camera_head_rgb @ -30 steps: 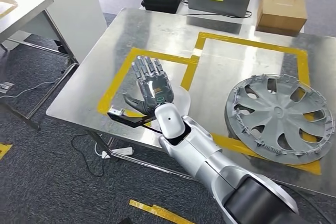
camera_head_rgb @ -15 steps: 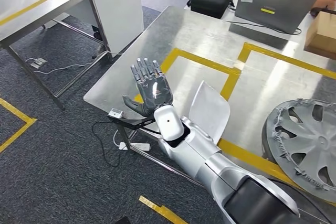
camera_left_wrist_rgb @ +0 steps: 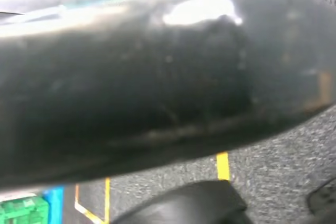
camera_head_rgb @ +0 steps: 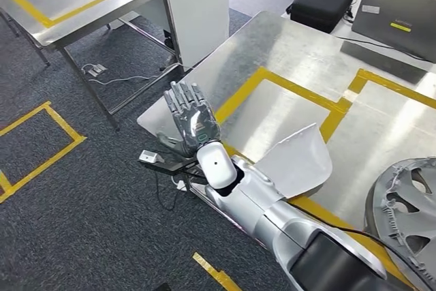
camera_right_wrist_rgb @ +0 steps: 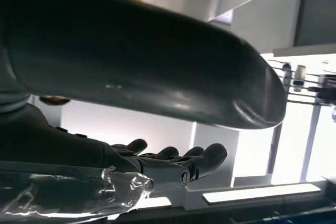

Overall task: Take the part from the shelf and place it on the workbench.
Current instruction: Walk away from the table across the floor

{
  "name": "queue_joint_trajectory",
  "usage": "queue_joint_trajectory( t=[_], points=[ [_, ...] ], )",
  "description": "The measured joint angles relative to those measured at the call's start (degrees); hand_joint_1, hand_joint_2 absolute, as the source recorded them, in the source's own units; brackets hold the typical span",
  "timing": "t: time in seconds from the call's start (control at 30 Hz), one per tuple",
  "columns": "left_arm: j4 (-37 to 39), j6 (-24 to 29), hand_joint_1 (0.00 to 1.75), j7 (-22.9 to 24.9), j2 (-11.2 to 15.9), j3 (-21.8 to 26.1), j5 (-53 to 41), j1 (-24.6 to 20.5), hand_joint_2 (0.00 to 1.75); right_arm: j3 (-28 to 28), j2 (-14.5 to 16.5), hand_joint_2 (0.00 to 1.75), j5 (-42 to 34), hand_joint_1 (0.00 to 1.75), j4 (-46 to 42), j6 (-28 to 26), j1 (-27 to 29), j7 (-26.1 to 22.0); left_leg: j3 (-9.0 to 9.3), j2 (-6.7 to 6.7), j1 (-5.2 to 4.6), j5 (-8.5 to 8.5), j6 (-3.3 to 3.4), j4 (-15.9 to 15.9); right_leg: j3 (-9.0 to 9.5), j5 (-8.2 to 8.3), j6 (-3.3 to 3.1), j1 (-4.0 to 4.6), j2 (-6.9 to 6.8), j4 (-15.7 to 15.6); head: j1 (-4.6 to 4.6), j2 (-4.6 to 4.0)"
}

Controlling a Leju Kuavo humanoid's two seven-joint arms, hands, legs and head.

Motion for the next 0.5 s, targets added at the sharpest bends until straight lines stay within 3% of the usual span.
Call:
queue_joint_trajectory(
  t=[0.07, 0.1, 0.17, 0.23, 0.3, 0.33, 0.37, 0.43, 0.5],
  points=[
    [0.0, 0.16, 0.0, -0.06, 0.01, 0.0, 0.1, 0.04, 0.0, 1.14, 0.0, 0.0, 0.5, 0.0, -0.01, -0.62, 1.2, -0.27, -3.11, 0.78, 0.33, -2.01, -0.45, 6.06, 0.19, -0.27, -0.1, 0.05, -1.59, 0.03, -0.01, 0.0],
    [0.0, 0.2, 0.0, -0.09, 0.03, 0.0, 0.15, 0.16, 0.0, 1.85, 0.0, 0.0, 0.81, 0.0, -0.01, -0.83, 1.96, -0.24, -3.38, 0.93, 0.46, -1.61, -0.58, 6.55, 0.3, -0.43, -0.07, 0.06, -2.33, 0.04, -0.02, 0.0],
    [0.0, 0.25, 0.0, -0.13, 0.11, 0.0, 0.16, 0.35, 0.0, 3.33, 0.03, 0.0, 1.35, 0.0, -0.03, -1.16, 3.24, -0.09, -0.63, 1.7, 0.52, 1.67, -0.49, 1.49, 0.68, -0.79, 0.14, 0.07, -3.63, 0.07, -0.03, 0.0],
    [0.0, 0.29, 0.0, -0.15, 0.2, 0.0, 0.16, 0.23, 0.0, 4.55, 0.07, 0.0, 1.54, 0.0, -0.04, -1.58, 3.89, 0.07, 3.47, 3.95, 0.03, 4.29, 0.06, -5.83, 1.1, -1.27, 0.6, 0.37, -4.78, 0.16, -0.03, 0.0],
    [0.0, 0.31, 0.0, -0.16, 0.23, 0.0, 0.16, 0.09, 0.0, 5.41, 0.08, 0.0, 1.42, 0.0, -0.04, -1.84, 4.21, 0.19, 5.14, 5.06, -0.47, 4.55, 0.77, -8.91, 1.45, -1.72, 1.17, 0.72, -5.86, 0.16, 0.02, 0.0],
    [0.0, 0.31, 0.0, -0.16, 0.25, 0.0, 0.16, 0.11, 0.0, 5.74, 0.11, 0.0, 1.25, 0.0, -0.05, -1.88, 4.32, 0.22, 5.15, 4.49, -0.54, 4.48, 1.13, -9.07, 1.66, -1.88, 1.45, 0.78, -6.45, 0.08, 0.03, 0.0],
    [0.0, 0.31, 0.0, -0.16, 0.27, 0.0, 0.16, 0.21, 0.0, 5.99, 0.16, 0.0, 1.05, 0.0, -0.06, -1.88, 4.42, 0.23, 5.22, 3.95, -0.44, 4.52, 1.43, -9.21, 1.74, -2.13, 1.76, 0.7, -6.6, 0.04, 0.04, 0.0],
    [0.0, 0.31, 0.0, -0.16, 0.32, 0.0, 0.17, 0.3, 0.0, 6.26, 0.25, 0.0, 0.66, 0.0, -0.08, -1.88, 4.39, 0.24, 5.44, 2.79, -0.2, 4.68, 2.06, -9.55, 1.05, -3.65, 2.25, 0.42, -4.91, 1.84, 0.14, 0.0],
    [0.0, 0.31, 0.0, -0.16, 0.3, 0.0, 0.19, 0.2, 0.0, 6.3, 0.14, 0.0, 0.39, 0.0, -0.01, -1.89, 4.39, 0.23, 5.51, 1.61, -0.07, 4.72, 2.53, -9.66, -2.14, -6.97, 2.45, 0.24, -2.25, 8.5, 0.33, 0.0]
  ],
)
